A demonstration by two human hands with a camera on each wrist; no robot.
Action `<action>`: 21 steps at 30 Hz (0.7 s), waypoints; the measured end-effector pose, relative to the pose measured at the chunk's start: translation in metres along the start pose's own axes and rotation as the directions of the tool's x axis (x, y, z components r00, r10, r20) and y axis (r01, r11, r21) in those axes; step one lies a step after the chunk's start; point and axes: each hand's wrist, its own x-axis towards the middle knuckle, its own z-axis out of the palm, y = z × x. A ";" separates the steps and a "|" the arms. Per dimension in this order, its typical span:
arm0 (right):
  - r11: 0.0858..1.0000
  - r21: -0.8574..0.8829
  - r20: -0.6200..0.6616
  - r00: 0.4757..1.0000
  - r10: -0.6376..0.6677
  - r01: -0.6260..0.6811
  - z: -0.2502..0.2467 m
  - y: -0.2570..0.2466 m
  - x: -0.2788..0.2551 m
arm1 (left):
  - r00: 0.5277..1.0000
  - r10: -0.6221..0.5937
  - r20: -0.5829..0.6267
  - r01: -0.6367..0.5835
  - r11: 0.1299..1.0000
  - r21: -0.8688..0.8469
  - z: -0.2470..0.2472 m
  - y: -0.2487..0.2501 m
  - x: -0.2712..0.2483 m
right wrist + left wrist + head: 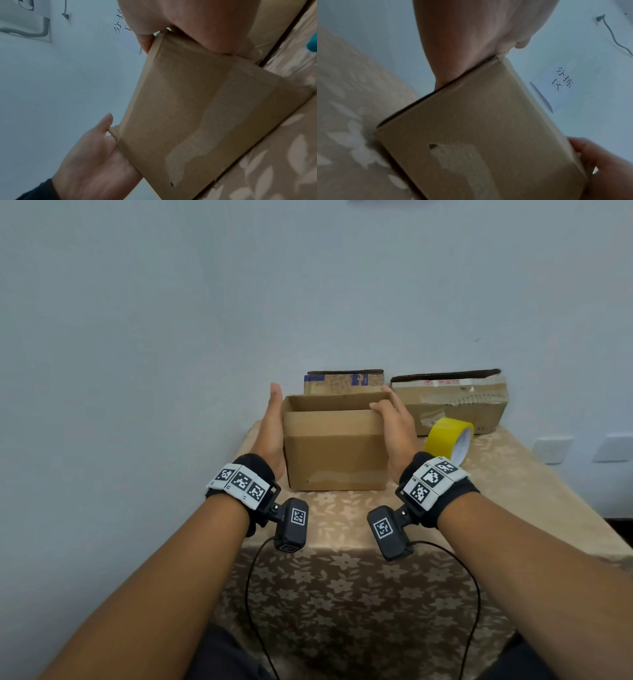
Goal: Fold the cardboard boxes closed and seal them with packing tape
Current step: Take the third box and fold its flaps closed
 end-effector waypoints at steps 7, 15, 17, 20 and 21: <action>0.998 0.023 0.125 0.991 0.055 -0.058 -0.004 0.000 -0.002 | 0.986 0.000 -0.165 0.012 0.997 0.072 -0.002 -0.002 0.007; 0.959 -0.158 -0.021 0.970 -0.242 0.236 -0.002 -0.005 -0.001 | 0.889 0.334 -0.313 -0.228 0.916 0.331 0.004 -0.002 0.013; 0.950 -0.169 -0.021 0.962 -0.271 0.263 -0.003 -0.001 0.001 | 0.892 0.332 -0.308 -0.227 0.917 0.329 0.003 -0.004 0.015; 0.947 -0.163 -0.042 0.957 -0.288 0.278 -0.002 0.004 0.006 | 0.894 0.346 -0.283 -0.246 0.910 0.335 0.001 -0.005 0.017; 0.946 -0.151 -0.045 0.954 -0.296 0.286 -0.002 0.004 0.007 | 0.890 0.360 -0.280 -0.261 0.906 0.333 0.000 -0.005 0.018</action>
